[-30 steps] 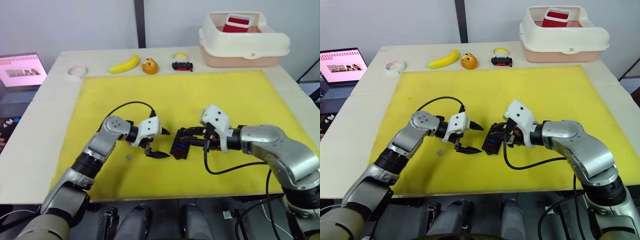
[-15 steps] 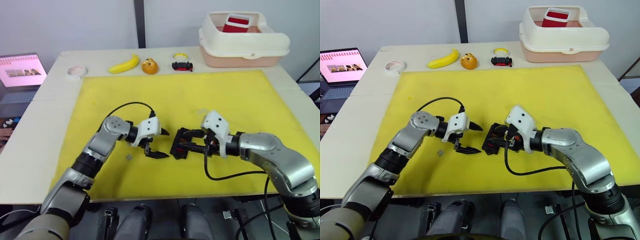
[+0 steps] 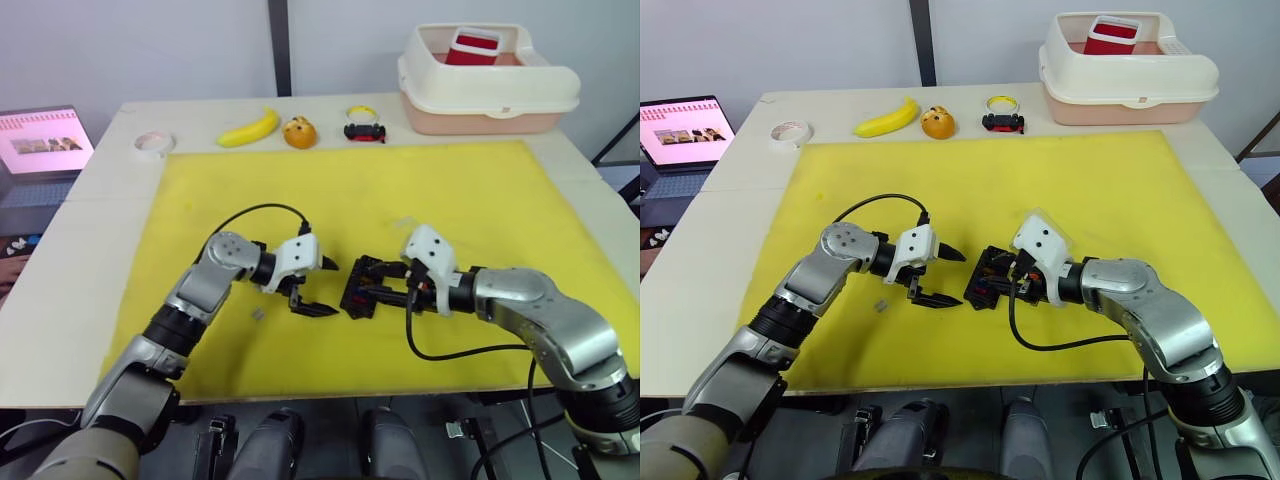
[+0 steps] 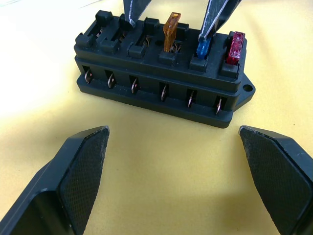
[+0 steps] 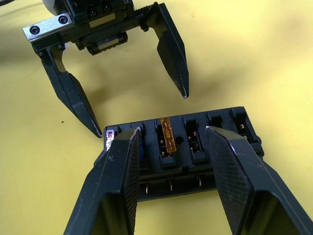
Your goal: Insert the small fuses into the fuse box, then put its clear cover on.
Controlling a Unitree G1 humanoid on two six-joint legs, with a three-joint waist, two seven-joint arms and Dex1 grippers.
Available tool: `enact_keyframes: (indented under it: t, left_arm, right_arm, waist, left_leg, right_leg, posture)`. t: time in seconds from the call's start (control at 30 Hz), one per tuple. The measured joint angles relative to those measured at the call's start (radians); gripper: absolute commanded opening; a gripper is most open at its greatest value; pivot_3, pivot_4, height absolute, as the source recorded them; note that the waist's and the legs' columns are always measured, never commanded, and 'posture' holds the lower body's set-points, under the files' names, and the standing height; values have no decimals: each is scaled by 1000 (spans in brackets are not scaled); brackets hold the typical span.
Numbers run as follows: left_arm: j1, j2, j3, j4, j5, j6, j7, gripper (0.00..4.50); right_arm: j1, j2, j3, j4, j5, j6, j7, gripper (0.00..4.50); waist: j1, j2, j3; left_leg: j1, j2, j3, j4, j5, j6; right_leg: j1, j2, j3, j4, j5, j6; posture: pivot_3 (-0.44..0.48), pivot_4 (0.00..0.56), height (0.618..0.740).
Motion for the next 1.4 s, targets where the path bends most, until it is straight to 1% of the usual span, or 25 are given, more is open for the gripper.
enact_keyframes:
  t: [0.1, 0.13, 0.2, 0.3, 0.53, 0.63, 0.73, 0.9, 1.0, 1.13, 1.4]
  left_arm:
    - [0, 0, 0, 0, 0, 1, 0, 4500]
    - [0, 0, 0, -1, 0, 2, 0, 4500]
    - [0, 0, 0, -1, 0, 2, 1, 4500]
    - [0, 0, 0, -2, 0, 2, 1, 4500]
    - [0, -1, 0, -2, 0, 3, 3, 4500]
    - [0, -1, 0, -2, 0, 3, 3, 4500]
    - [0, -2, 0, -2, 0, 3, 3, 4500]
    - [1, -5, -1, -2, 0, 2, 3, 4500]
    - [1, -8, -1, -2, 0, 2, 3, 4500]
    - [1, -16, -2, -2, 0, 2, 3, 4500]
    - [1, -20, -2, -2, 0, 2, 2, 4500]
  right_arm:
    - [-1, 0, 1, 1, 0, 0, -1, 2222]
    - [-2, 0, 1, 2, 0, 0, -1, 1984]
    - [-4, 0, 1, 6, 1, 1, -2, 1472]
    - [-8, 0, 2, 12, 1, 7, -2, 17]
    - [-17, -1, 3, 15, 2, 20, -1, 17]
    - [-45, -14, 13, 5, 5, 65, -1, 17]
    - [-112, -52, 37, -32, 13, 148, -3, 17]
    - [-250, -70, 63, -89, 43, 312, -28, 17]
    - [-291, -82, 91, -109, 55, 396, -39, 17]
    - [-308, -85, 123, -121, 63, 452, -51, 17]
    - [-309, -85, 129, -120, 62, 467, -68, 17]
  waist:
    - [0, 0, 0]
    - [0, 0, 0]
    - [0, 0, 0]
    - [0, 0, 0]
    - [0, 0, 0]
    - [0, 0, 0]
    - [0, 0, 0]
    - [1, 0, 0]
    - [4, 0, 0]
    - [3, 0, 0]
    - [3, 0, 0]
  left_leg:
    - [0, 0, 0, 0, 0, 0]
    - [0, 0, 0, 0, 0, 0]
    - [0, 0, 0, 0, 0, 0]
    - [0, 0, 0, 0, 0, 0]
    - [0, 0, 0, 0, 0, 0]
    - [0, 0, 0, 0, 0, 0]
    - [0, 0, 0, 0, 0, 0]
    - [0, 0, 0, 0, 0, 0]
    - [0, 0, 0, 0, 0, 0]
    - [0, 0, 0, 0, 0, 0]
    - [0, 0, 0, 0, 0, 0]
  right_leg:
    - [0, 0, 0, 0, 0, 0]
    - [0, 0, 0, 0, 0, 0]
    - [0, 0, 0, 0, 0, 0]
    - [0, 0, 0, 0, 0, 0]
    - [0, 0, 0, 0, 0, 0]
    - [0, 0, 0, 0, 0, 0]
    - [0, 0, 0, 0, 0, 0]
    - [0, 0, 0, 0, 0, 0]
    - [0, 0, 0, -1, 0, 0]
    - [0, 0, 0, 0, 0, 0]
    - [0, 0, 0, 0, 0, 0]
  posture:
    - [0, 150, 740]
    - [0, 150, 740]
    - [0, 150, 740]
    - [0, 150, 740]
    - [0, 150, 740]
    - [0, 150, 740]
    - [0, 150, 740]
    - [0, 150, 740]
    - [0, 150, 740]
    - [0, 150, 740]
    - [0, 150, 740]
